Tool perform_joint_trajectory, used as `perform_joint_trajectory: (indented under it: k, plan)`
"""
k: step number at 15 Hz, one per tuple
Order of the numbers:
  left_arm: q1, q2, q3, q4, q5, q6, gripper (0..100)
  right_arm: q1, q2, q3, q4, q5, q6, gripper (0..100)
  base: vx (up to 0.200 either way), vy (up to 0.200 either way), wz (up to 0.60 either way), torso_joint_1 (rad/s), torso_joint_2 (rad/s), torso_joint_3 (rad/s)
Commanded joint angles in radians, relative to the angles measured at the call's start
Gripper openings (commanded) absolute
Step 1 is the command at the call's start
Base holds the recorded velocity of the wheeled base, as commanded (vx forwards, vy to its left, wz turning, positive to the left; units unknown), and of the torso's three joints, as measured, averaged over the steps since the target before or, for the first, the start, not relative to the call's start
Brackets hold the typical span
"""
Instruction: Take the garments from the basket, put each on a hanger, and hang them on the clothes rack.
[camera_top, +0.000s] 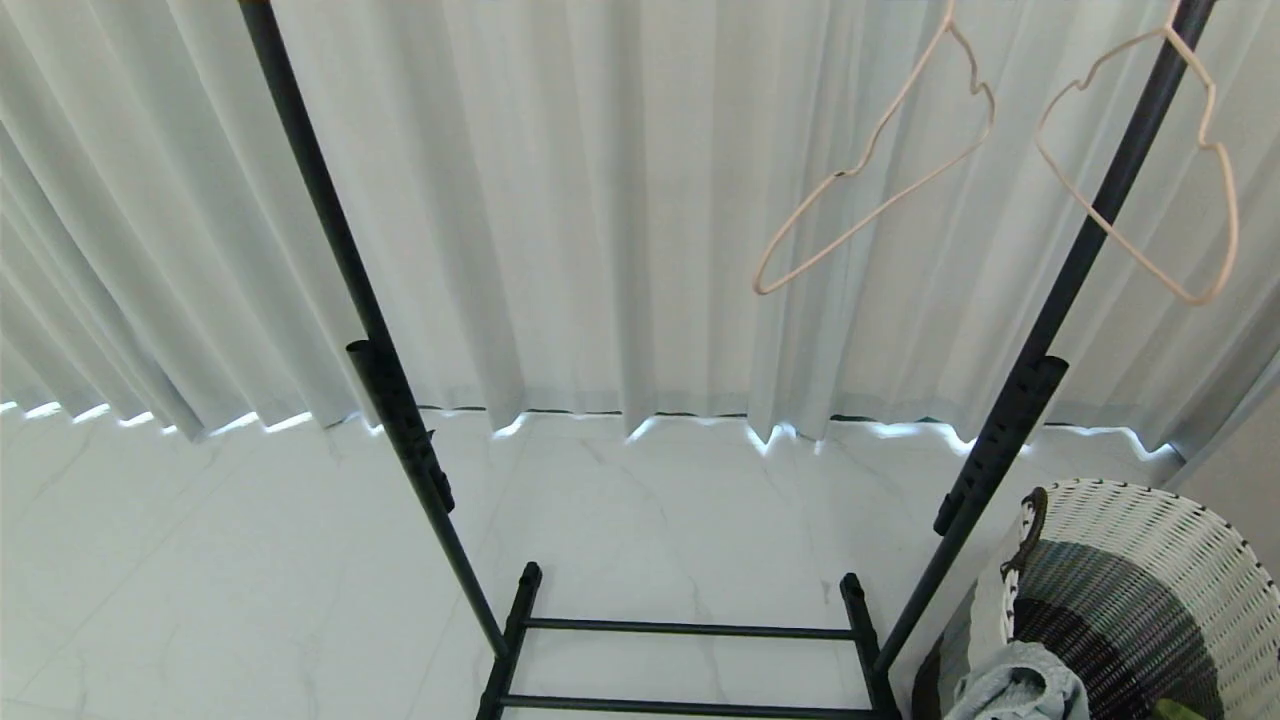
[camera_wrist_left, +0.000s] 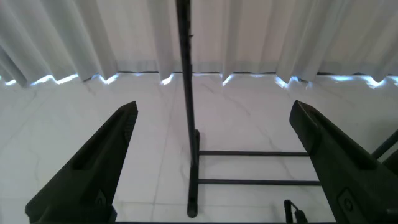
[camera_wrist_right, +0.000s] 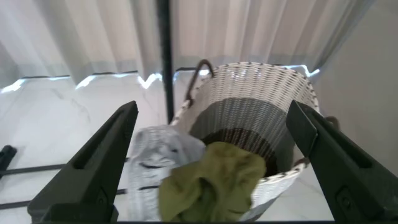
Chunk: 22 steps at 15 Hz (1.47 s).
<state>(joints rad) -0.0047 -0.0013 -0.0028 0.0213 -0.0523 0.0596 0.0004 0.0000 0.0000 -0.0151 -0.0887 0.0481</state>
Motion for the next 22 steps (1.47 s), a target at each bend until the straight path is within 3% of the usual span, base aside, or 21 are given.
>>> perform_joint_trajectory:
  k: [1, 14, 20, 22]
  plan:
    - [0.000, 0.001, -0.002, 0.000, -0.001, 0.000, 100, 0.001, 0.000, 0.000, 0.000, 0.000, -0.001, 100, 0.000, -0.200, 0.00, 0.007, 0.00, 0.002]
    - [0.000, 0.001, 0.000, 0.000, 0.000, 0.002, 100, 0.001, 0.000, 0.000, 0.001, 0.000, -0.002, 100, 0.000, -0.015, 0.00, -0.001, 0.00, 0.000]
    - [0.000, 0.001, 0.000, 0.000, -0.001, -0.001, 100, 0.001, 0.000, 0.000, 0.001, 0.000, -0.001, 100, 0.000, 0.000, 0.00, -0.077, 0.29, 0.208]
    - [0.000, 0.001, 0.000, 0.000, -0.001, -0.001, 100, 0.001, 0.002, 0.000, 0.001, 0.006, -0.036, 100, -0.100, 0.000, 0.00, -0.014, 0.06, 0.036]
